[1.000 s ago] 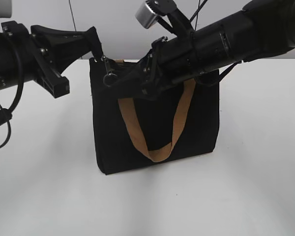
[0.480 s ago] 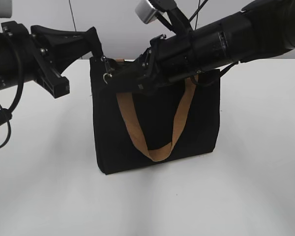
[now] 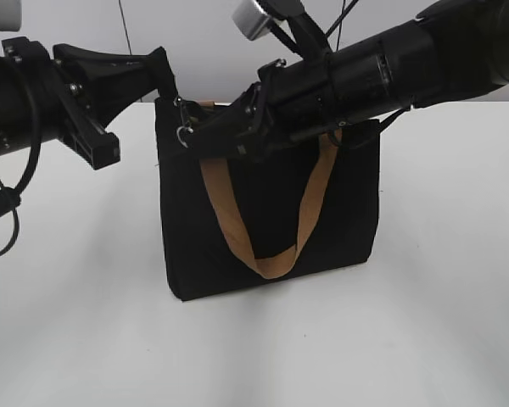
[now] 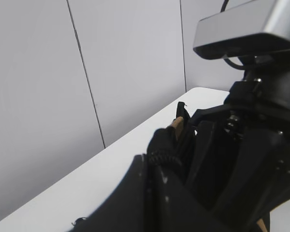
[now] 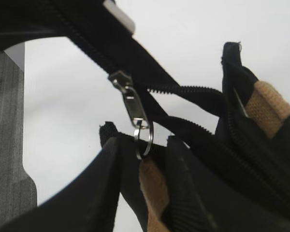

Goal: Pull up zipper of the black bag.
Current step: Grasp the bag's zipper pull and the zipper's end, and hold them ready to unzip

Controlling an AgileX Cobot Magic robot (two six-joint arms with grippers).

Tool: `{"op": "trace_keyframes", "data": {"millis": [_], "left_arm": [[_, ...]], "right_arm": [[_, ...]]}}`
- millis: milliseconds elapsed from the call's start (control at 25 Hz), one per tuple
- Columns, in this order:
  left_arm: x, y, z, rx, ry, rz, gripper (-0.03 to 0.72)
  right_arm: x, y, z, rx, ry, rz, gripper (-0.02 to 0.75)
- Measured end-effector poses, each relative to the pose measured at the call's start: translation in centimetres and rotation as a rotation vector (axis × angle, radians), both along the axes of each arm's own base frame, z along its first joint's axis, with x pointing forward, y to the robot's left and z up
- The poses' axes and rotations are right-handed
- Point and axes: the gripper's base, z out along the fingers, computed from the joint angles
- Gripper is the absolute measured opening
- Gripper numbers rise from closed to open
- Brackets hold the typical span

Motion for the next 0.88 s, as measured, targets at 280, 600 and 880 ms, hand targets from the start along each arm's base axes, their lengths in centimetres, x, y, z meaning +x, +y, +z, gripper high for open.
{"op": "trace_keyframes", "data": {"millis": [280,600,880], "left_arm": [[0.0,0.0,0.0,0.000,0.000,0.000,-0.009],[0.0,0.0,0.0,0.001,0.001,0.001,-0.009],[0.0,0.0,0.0,0.003,0.003,0.003,-0.009]], "right_arm": [[-0.9,1.9,-0.2,-0.040,-0.054,0.021,0.253],[-0.5,1.8,-0.3,-0.069,-0.079,-0.030,0.169],[-0.5,1.8,-0.3,-0.067,-0.074,-0.036,0.158]]}}
